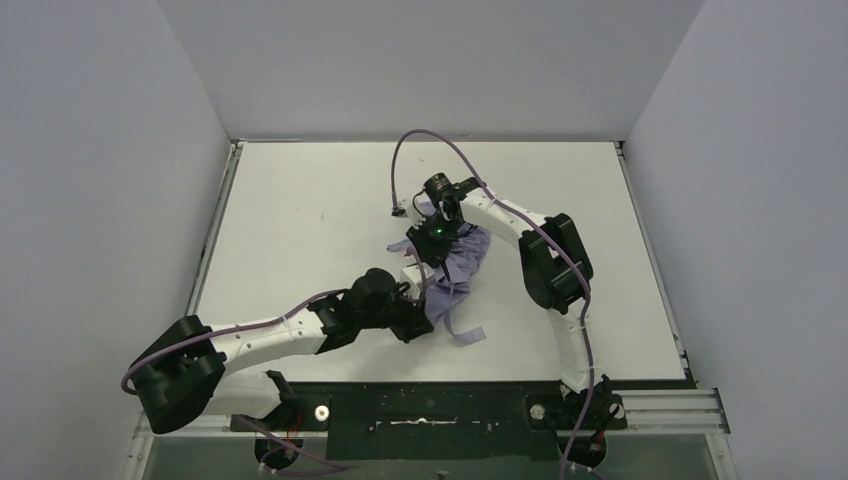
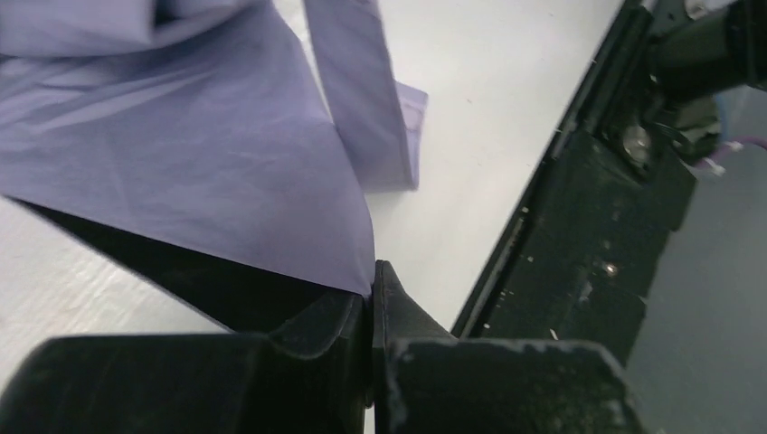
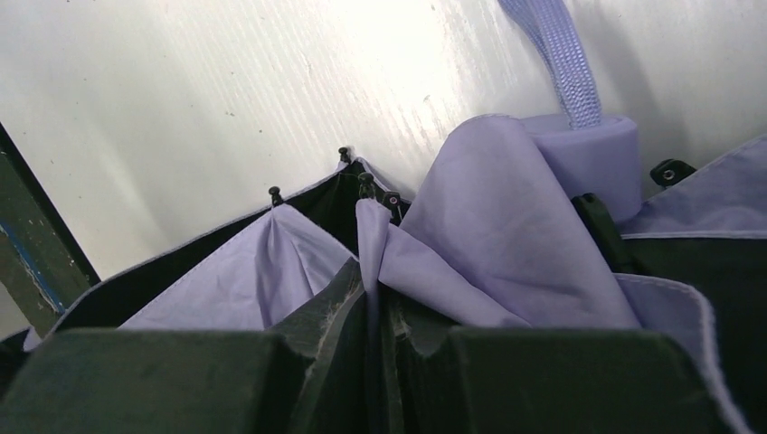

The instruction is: Put away the umbrella

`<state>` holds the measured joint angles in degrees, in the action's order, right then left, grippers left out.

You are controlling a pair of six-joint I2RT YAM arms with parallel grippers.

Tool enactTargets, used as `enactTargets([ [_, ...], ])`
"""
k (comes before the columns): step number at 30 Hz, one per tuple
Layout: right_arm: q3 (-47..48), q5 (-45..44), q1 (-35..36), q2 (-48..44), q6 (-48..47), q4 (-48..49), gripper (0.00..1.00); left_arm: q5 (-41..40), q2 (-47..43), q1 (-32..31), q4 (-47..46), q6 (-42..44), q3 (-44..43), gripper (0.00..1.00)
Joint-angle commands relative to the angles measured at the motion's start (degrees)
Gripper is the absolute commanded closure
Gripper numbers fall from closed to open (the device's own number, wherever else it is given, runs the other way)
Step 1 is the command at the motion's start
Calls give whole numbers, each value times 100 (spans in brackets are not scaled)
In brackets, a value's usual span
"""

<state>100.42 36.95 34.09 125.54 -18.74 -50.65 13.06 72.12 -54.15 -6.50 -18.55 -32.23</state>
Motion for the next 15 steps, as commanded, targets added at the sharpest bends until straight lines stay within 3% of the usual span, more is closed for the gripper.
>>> enactTargets([
  [1,164,-192,-108,-21,118,155,92,1585,157,-182,-1074,-495,152,100],
  [10,65,-332,-104,-69,170,277,92,1254,-68,-653,-1100,-730,653,99],
  [13,-1,-185,-83,-151,36,283,91,1015,-276,-689,-937,-806,726,80],
  [15,-26,-70,-36,-226,-246,193,90,830,-523,-709,-711,-832,712,61],
])
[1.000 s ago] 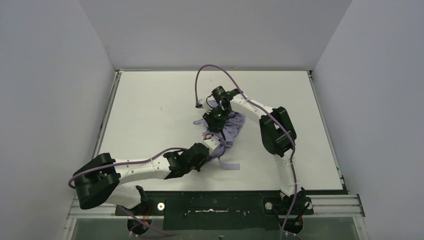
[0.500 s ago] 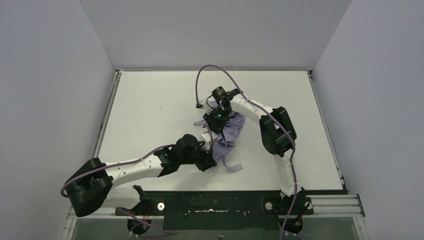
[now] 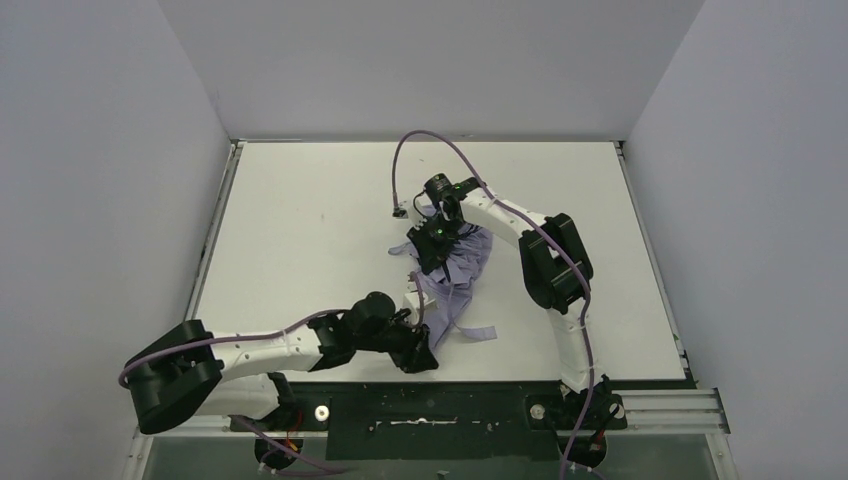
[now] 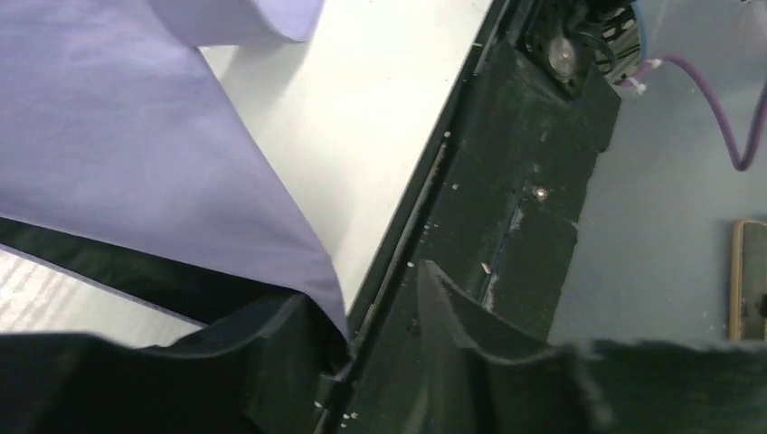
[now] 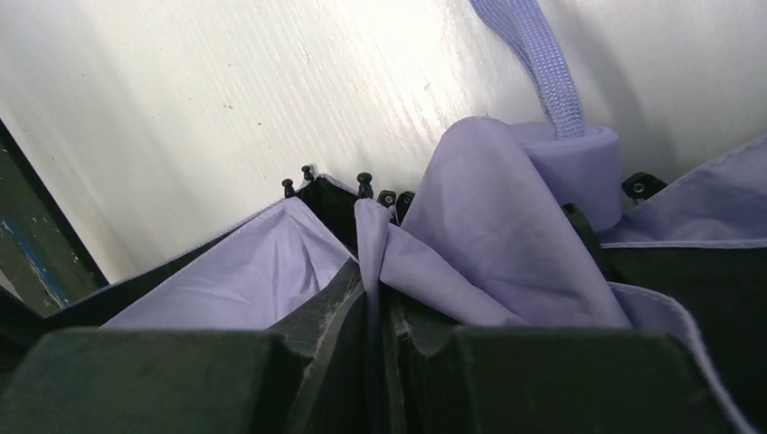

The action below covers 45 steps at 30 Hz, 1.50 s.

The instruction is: Put away the umbrella

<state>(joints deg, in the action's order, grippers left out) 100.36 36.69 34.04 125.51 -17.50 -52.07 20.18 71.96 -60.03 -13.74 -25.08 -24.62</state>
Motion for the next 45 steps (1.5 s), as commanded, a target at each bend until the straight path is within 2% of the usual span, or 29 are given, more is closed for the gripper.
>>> enactTargets([
  [1,-35,-9,1,-259,-508,292,89,35,-652,-124,146,-194,-70,54],
  [2,-42,24,42,-290,-650,241,89,-50,-835,-128,291,-219,-91,33],
  [3,-69,35,96,-323,-782,214,88,-167,-1030,-124,480,-236,-125,26],
  [9,-100,-159,531,-404,-1564,72,91,-1421,-2538,-142,1954,-427,-162,23],
  [13,-103,-412,860,-538,-1911,30,89,-2237,-3536,-165,2337,-780,323,24],
  [14,-112,-490,931,-585,-1960,1,85,-2316,-3713,-167,2389,-865,406,24],
  [18,-284,-497,1000,-1058,-1791,169,52,-2623,-4066,-167,2644,-980,527,24],
  [22,-580,-267,973,-1842,-1376,582,35,-2813,-4039,-158,2682,-1052,509,23],
  [28,-1595,-141,883,-3291,227,1638,31,-2846,-3584,-163,2572,-1105,344,23],
  [30,-2265,-494,849,-3840,1056,2223,31,-2851,-3515,-159,2545,-1135,255,23],
  [34,-3620,-2005,798,-4956,2916,2932,31,-2859,-3443,-158,2480,-1162,-13,23],
  [38,-4568,-3273,789,-5917,4411,2747,37,-2814,-3022,-163,2303,-1079,-404,23],
  [41,-5188,-3888,780,-6673,5424,2475,34,-2650,-2612,-167,2056,-1069,-582,22],
  [45,-6048,-3798,777,-7592,6380,2728,27,-2358,-2105,-201,1471,-1145,-576,21],
])
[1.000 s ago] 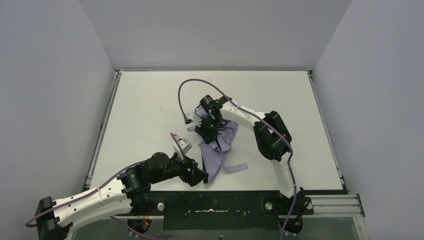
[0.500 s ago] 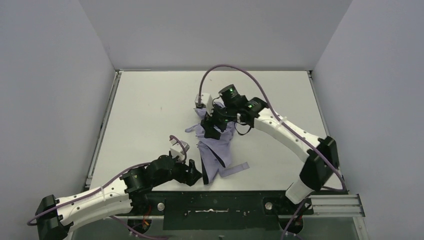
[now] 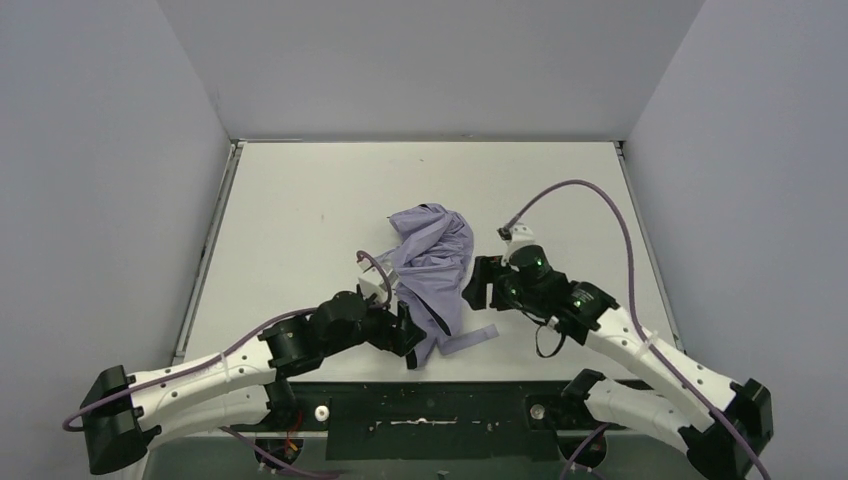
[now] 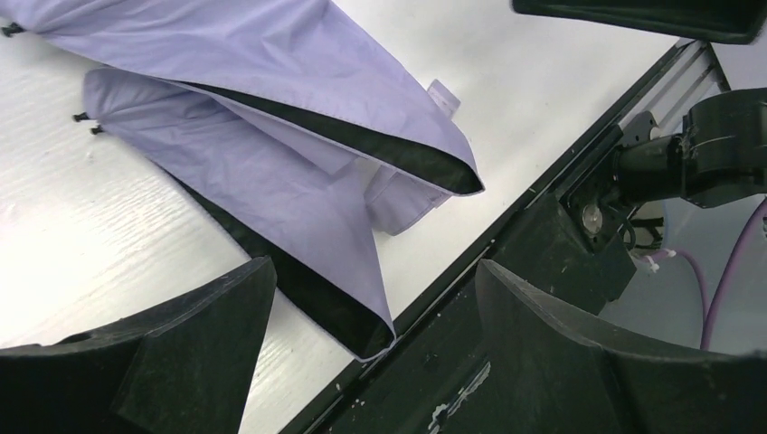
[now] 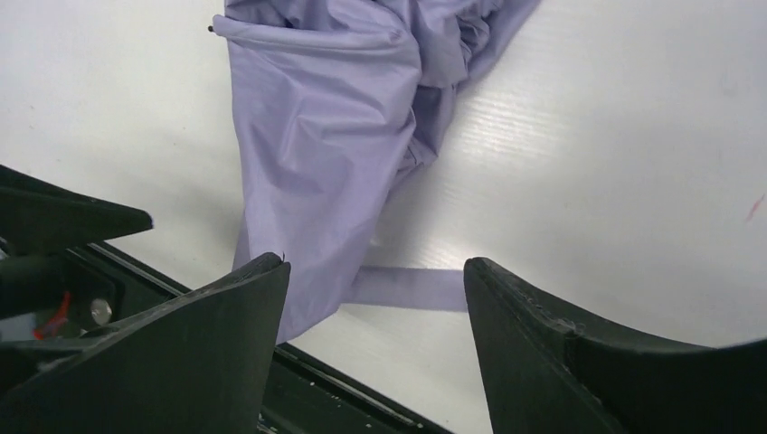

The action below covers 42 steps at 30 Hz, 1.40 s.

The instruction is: Put away the umbrella

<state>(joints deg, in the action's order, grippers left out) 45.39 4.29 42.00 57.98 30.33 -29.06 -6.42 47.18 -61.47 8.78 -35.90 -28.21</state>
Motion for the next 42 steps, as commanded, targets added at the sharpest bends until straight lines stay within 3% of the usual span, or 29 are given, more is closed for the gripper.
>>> enactTargets([
  [1,-774,-308,-14,-1023,1720,695,24,358,501,-65,-982,-80,-227,21],
  [9,-1876,411,10,-1278,3123,2312,14,84,556,-113,-1075,-56,-220,20],
  [20,-2394,951,80,160,4100,4440,21,37,241,-107,-887,20,-101,20],
  [25,-2281,969,107,430,4205,4191,28,9,164,-103,-886,51,-96,20],
  [34,-2058,892,83,193,4453,4354,56,232,185,-109,-955,165,-134,19],
  [42,-1541,1027,-190,353,4464,4276,93,418,225,-59,-1559,54,-57,12],
])
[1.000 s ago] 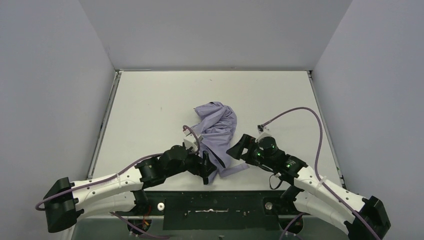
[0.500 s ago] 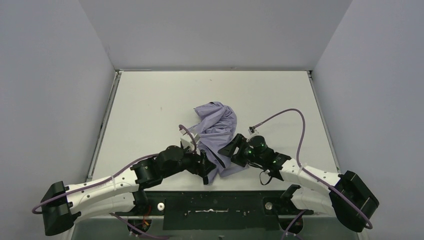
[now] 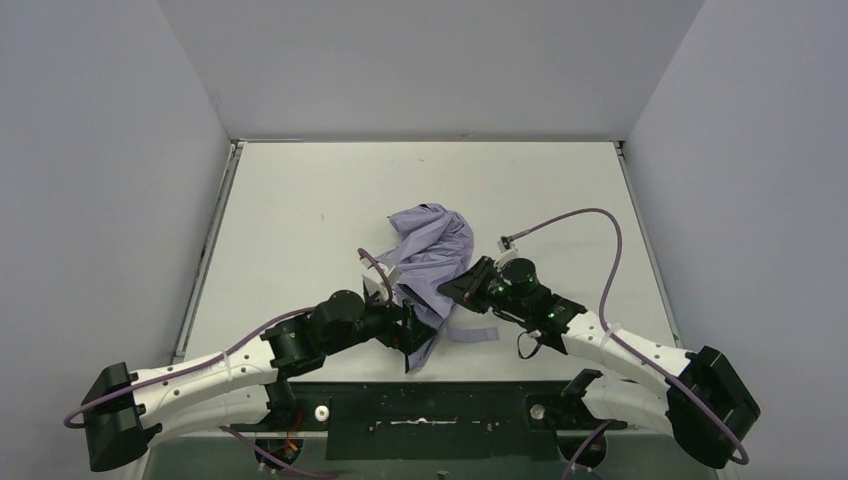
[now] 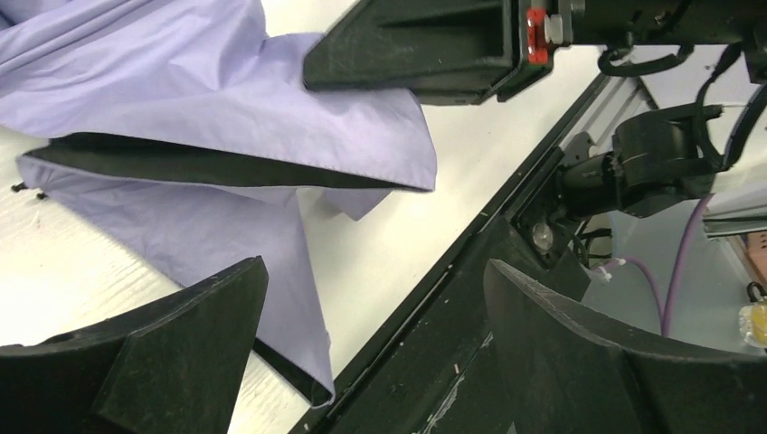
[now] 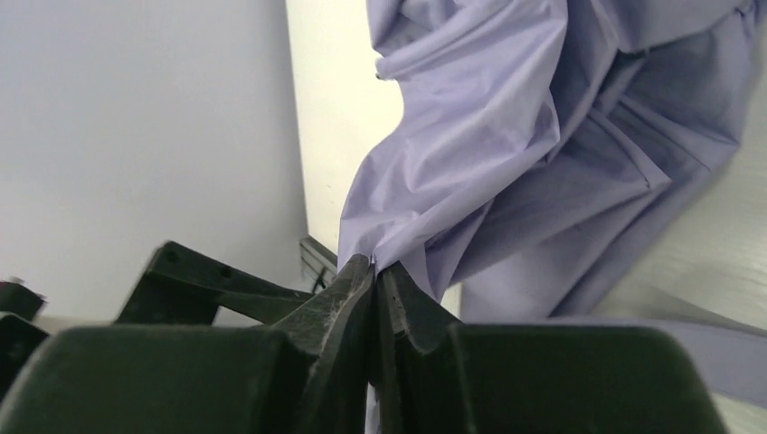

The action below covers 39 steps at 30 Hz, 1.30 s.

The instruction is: Put away the umbrella

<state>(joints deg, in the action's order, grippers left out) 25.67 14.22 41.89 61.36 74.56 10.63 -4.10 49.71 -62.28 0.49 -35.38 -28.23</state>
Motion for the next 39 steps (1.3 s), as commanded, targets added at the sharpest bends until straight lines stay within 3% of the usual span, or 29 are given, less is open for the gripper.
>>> enactTargets([
  [1,494,63,-234,30,31,308,95,223,-13,30,-780,4,-71,11],
  [12,1030,-699,-340,102,255,-276,100,-85,593,-47,-1256,-239,-423,9],
  [19,1144,-1114,-280,-11,459,-790,100,-1283,1143,-546,-1104,-229,-1026,11],
  [28,1189,-1178,-236,-149,552,-1007,100,-1953,1959,-633,-1228,-321,-1359,27],
  [39,1248,-1139,-208,-194,564,-1038,100,-1960,2642,-630,-1566,-246,-1714,37],
])
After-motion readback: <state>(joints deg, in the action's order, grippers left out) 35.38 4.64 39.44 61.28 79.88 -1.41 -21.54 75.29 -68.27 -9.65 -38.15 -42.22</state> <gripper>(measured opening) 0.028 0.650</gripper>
